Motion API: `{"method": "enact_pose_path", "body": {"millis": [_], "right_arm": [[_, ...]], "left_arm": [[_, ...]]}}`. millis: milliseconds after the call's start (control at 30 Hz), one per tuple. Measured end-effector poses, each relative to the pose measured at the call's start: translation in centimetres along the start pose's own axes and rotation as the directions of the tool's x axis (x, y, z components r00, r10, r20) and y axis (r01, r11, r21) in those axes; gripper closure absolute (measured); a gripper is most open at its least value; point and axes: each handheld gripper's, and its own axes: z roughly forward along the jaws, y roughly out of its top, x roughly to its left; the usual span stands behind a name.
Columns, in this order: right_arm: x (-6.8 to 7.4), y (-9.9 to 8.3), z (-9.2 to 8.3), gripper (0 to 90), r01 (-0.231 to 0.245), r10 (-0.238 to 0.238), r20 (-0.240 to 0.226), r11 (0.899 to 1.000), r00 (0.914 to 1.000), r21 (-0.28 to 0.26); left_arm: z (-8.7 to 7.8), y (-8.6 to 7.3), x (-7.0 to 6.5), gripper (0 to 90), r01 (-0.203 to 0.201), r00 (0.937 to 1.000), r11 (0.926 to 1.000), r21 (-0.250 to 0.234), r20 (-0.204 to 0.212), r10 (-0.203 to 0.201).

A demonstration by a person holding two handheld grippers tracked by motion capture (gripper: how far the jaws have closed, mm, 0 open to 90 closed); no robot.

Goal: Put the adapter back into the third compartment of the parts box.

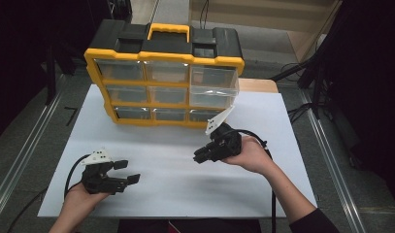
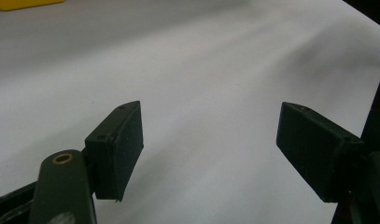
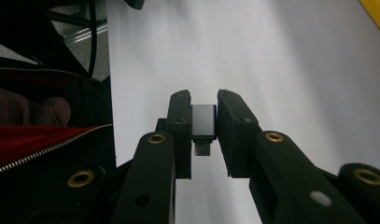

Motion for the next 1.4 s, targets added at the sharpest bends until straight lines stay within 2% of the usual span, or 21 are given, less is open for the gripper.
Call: {"method": "enact_pose_path", "body": {"millis": [433, 833, 967, 1067, 1400], "right_arm": [[0.8, 1.6, -1.3, 73.3, 0.037, -0.037, -0.015, 0.999, 0.9992, 0.006], [1.2, 2.8, -2.7, 73.3, 0.036, -0.036, -0.021, 0.999, 0.9991, 0.018], [1.1, 3.3, -3.2, 73.3, 0.048, -0.047, -0.052, 0.999, 0.9975, 0.005], [1.2, 3.8, -3.5, 73.3, 0.065, -0.065, -0.049, 0.998, 0.9967, 0.002], [1.8, 5.4, -5.7, 73.3, 0.081, -0.081, -0.019, 0.997, 0.9966, 0.000]], "left_arm": [[0.0, -0.1, 0.1, 24.4, 0.003, 1.0000, 1.0000, 0.003, -0.002, -0.003], [0.0, -0.1, 0.2, 24.4, 0.012, 0.9999, 0.9999, 0.000, -0.003, -0.012], [0.0, -0.1, 0.2, 24.4, 0.012, 0.9999, 0.9999, -0.001, -0.004, -0.012], [0.0, -0.1, 0.2, 24.4, 0.013, 0.9999, 0.9999, 0.000, -0.005, -0.013], [0.0, -0.2, 0.2, 24.4, 0.016, 0.9999, 0.9999, 0.000, -0.003, -0.016]]}}
